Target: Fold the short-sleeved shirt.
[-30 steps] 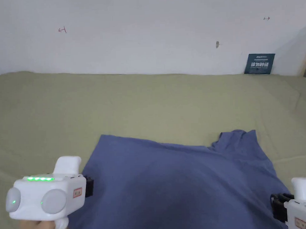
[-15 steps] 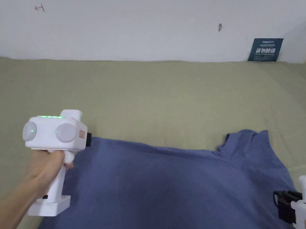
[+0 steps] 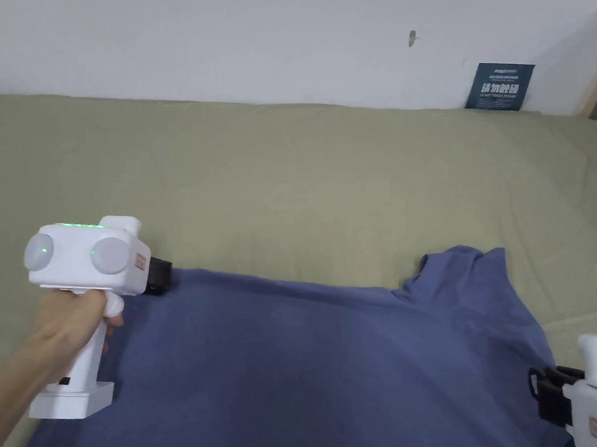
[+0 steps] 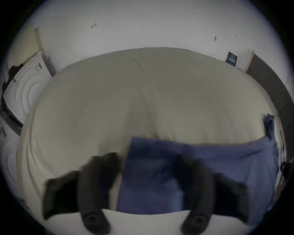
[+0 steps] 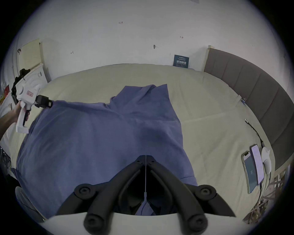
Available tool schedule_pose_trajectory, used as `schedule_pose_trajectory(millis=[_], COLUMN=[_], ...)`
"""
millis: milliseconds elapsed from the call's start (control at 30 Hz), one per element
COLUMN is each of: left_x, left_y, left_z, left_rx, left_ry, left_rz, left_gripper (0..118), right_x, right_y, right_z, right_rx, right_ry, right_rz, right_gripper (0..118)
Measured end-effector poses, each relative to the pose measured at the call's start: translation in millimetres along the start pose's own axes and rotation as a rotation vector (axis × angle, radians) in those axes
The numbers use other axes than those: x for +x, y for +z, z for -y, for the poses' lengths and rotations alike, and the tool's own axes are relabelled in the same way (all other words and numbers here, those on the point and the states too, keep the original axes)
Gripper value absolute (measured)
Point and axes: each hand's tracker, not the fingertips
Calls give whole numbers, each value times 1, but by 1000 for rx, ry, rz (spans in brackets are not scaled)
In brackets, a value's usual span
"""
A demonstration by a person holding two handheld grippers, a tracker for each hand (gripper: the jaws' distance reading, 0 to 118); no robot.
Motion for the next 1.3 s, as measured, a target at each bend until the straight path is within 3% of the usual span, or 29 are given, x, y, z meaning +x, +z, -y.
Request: schedule_pose_trajectory(millis=[33, 67, 100, 333, 367, 400, 467, 533, 633, 700, 733, 800, 833, 867, 900, 967, 1300], left_x=[1, 2, 3, 13, 14, 14, 16, 16, 16, 16, 16, 17, 18, 18, 17, 12, -31], left_y=[2, 6, 8, 0, -2, -2, -3, -4, -7, -8, -6, -1, 3, 11, 18, 39, 216], left_z=[-3, -4, -5, -4, -4, -5, -6, -6, -2, -3, -2, 0, 1, 2, 3, 3, -2], left_rx=[21, 41, 42, 11, 4, -5, -9, -11, -9, -5, 3, 23, 39, 45, 49, 77, 277], left_ry=[6, 6, 17, -13, -18, -28, -32, -32, -32, -31, -33, -47, -54, -47, -35, -16, -25], left_rz=[26, 43, 45, 22, 19, 15, 11, 9, 12, 9, 5, -3, -12, -14, -13, -5, 7], left_gripper=[60, 13, 2, 2, 2, 2, 2, 2, 2, 2, 2, 2, 2, 2, 2, 2, 2], right_x=[4, 9, 14, 41, 44, 46, 51, 47, 36, 31, 31, 44, 42, 38, 32, 28, 25], right_y=[-4, -8, -13, -74, -85, -94, -118, -128, -132, -124, -119, -127, -121, -114, -103, -81, 93], right_z=[-7, -17, -25, -99, -106, -111, -116, -109, -95, -89, -90, -91, -91, -93, -94, -96, -142], right_rx=[-6, -10, -15, -93, -104, -138, -228, -221, -304, -257, -249, -238, -205, -179, -144, -145, 150], right_ry=[-10, -17, -16, -20, -20, -17, -51, -27, 69, 59, 31, -45, -58, -1, 9, -20, 23], right_rz=[9, 10, 8, 75, 88, 97, 64, 71, 130, 127, 118, 24, 5, 56, 37, 39, -36], right_gripper=[1, 1, 1, 3, 16, 40, 118, 106, 106, 99, 84, 23, 1, 1, 1, 1, 1])
